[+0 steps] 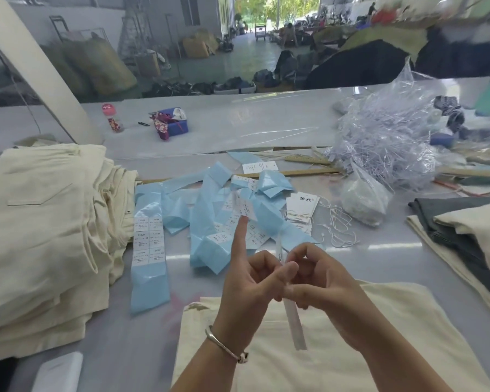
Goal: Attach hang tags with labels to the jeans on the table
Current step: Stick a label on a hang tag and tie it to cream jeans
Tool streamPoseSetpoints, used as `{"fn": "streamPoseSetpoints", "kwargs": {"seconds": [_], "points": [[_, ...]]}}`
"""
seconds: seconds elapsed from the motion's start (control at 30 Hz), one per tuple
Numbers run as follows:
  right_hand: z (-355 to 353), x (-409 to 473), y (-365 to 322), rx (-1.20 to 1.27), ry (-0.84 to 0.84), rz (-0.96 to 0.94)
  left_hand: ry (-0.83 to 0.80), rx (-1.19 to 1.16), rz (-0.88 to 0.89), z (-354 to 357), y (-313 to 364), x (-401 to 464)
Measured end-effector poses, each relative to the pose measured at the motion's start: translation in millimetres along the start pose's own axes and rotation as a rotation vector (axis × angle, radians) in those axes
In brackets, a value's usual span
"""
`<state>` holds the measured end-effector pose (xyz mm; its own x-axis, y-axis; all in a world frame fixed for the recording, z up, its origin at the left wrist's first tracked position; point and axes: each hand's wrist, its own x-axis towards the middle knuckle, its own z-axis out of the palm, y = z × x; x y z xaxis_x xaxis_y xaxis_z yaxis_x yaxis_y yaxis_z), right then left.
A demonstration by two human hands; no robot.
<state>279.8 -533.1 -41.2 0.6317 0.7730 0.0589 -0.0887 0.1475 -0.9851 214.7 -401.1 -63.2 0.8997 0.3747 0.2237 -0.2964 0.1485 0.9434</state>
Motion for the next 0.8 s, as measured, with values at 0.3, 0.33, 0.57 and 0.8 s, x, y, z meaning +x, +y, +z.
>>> {"fn": "streamPoseSetpoints", "kwargs": {"seconds": [0.3,0.33,0.57,0.8], "points": [[11.4,-10.0,-0.2,0.149,0.002,-0.061,-0.025,-0.069,0.035,0.4,16.5,-14.0],[12.2,-10.2,-1.4,0.166,-0.004,-0.064,-0.016,-0.061,0.041,0.9,18.8,-14.4],[9.9,-10.0,-2.5,0.250,-0.070,-0.051,0.046,0.007,0.097,4.1,20.5,-16.8],[-8.8,-2.5,9.0,-0.029,0.270,-0.078,0.165,0.089,0.147,-2.5,21.2,-14.6]]}}
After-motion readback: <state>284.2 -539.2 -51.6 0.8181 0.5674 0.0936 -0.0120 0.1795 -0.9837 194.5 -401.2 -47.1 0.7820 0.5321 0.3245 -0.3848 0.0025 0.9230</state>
